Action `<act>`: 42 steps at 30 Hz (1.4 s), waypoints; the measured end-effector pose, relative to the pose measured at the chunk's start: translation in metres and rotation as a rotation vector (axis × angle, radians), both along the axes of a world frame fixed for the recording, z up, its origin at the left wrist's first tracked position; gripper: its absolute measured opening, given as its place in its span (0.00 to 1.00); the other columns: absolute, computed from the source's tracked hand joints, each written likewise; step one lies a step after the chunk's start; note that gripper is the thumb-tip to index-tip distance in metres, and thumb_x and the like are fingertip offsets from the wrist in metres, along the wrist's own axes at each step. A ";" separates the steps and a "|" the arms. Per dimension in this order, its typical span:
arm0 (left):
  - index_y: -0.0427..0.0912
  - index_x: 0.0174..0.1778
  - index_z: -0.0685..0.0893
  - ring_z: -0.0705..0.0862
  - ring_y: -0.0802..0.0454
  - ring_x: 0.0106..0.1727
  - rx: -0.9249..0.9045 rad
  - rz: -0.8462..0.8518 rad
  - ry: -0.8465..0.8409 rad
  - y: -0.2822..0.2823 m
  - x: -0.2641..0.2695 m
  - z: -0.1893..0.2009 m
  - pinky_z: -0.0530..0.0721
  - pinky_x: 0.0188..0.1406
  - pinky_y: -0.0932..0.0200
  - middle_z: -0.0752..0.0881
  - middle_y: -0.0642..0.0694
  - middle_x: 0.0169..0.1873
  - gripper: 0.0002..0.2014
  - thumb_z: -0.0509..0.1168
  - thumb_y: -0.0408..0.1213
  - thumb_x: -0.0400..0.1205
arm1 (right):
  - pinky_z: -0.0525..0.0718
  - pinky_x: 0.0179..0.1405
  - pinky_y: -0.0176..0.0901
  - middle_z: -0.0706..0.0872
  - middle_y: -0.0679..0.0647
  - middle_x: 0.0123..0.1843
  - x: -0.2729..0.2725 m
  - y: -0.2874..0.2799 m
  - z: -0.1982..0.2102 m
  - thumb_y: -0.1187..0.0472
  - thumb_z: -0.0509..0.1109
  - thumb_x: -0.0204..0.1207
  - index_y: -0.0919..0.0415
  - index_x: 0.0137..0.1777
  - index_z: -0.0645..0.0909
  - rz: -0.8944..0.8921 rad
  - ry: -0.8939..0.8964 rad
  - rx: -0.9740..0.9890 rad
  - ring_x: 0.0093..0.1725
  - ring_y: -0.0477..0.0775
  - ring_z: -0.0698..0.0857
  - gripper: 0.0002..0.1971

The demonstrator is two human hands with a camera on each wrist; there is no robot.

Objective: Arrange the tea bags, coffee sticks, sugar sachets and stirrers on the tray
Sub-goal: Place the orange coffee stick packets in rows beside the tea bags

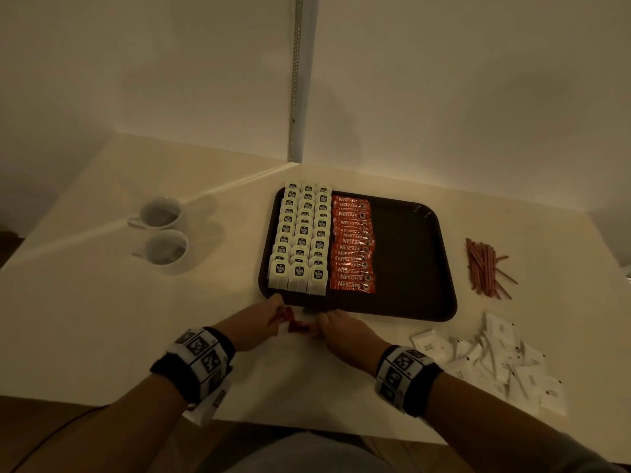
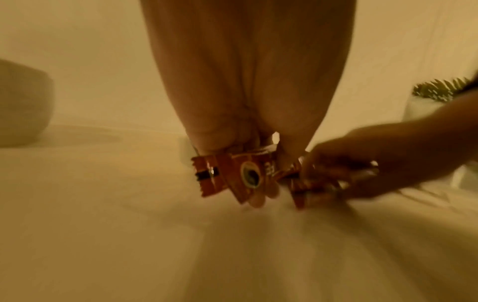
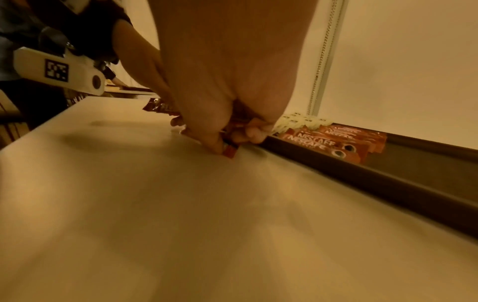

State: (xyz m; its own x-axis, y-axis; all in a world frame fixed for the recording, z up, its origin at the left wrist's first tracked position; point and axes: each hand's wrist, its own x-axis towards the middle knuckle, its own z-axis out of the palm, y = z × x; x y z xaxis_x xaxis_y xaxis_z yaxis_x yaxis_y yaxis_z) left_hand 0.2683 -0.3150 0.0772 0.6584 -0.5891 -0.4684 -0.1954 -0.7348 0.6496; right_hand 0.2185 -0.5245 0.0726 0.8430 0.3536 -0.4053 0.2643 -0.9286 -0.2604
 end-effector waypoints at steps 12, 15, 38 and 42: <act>0.47 0.56 0.85 0.73 0.56 0.27 -0.850 0.701 0.302 -0.039 0.049 0.073 0.75 0.30 0.61 0.76 0.50 0.25 0.11 0.68 0.44 0.79 | 0.62 0.25 0.34 0.66 0.48 0.32 0.072 0.006 0.114 0.62 0.52 0.85 0.56 0.39 0.66 -0.518 0.540 1.125 0.27 0.43 0.64 0.11; 0.35 0.49 0.83 0.80 0.48 0.31 -0.968 0.711 0.280 -0.056 0.056 0.088 0.80 0.33 0.59 0.81 0.39 0.31 0.19 0.70 0.49 0.73 | 0.62 0.20 0.31 0.71 0.49 0.31 0.082 0.010 0.124 0.56 0.51 0.85 0.59 0.42 0.73 -0.561 0.619 1.230 0.25 0.42 0.66 0.14; 0.43 0.45 0.86 0.77 0.62 0.16 -0.662 0.717 0.026 -0.081 0.065 0.121 0.73 0.16 0.69 0.86 0.54 0.25 0.04 0.73 0.36 0.77 | 0.83 0.47 0.44 0.81 0.56 0.37 0.096 -0.009 0.118 0.52 0.57 0.83 0.61 0.53 0.75 -0.868 0.152 1.587 0.44 0.53 0.84 0.12; 0.45 0.42 0.88 0.77 0.62 0.17 -0.688 0.728 -0.105 -0.073 0.072 0.124 0.76 0.19 0.69 0.89 0.42 0.34 0.02 0.72 0.33 0.77 | 0.83 0.51 0.51 0.85 0.54 0.46 0.096 -0.019 0.108 0.59 0.74 0.71 0.63 0.51 0.79 -0.755 -0.063 1.468 0.47 0.57 0.84 0.12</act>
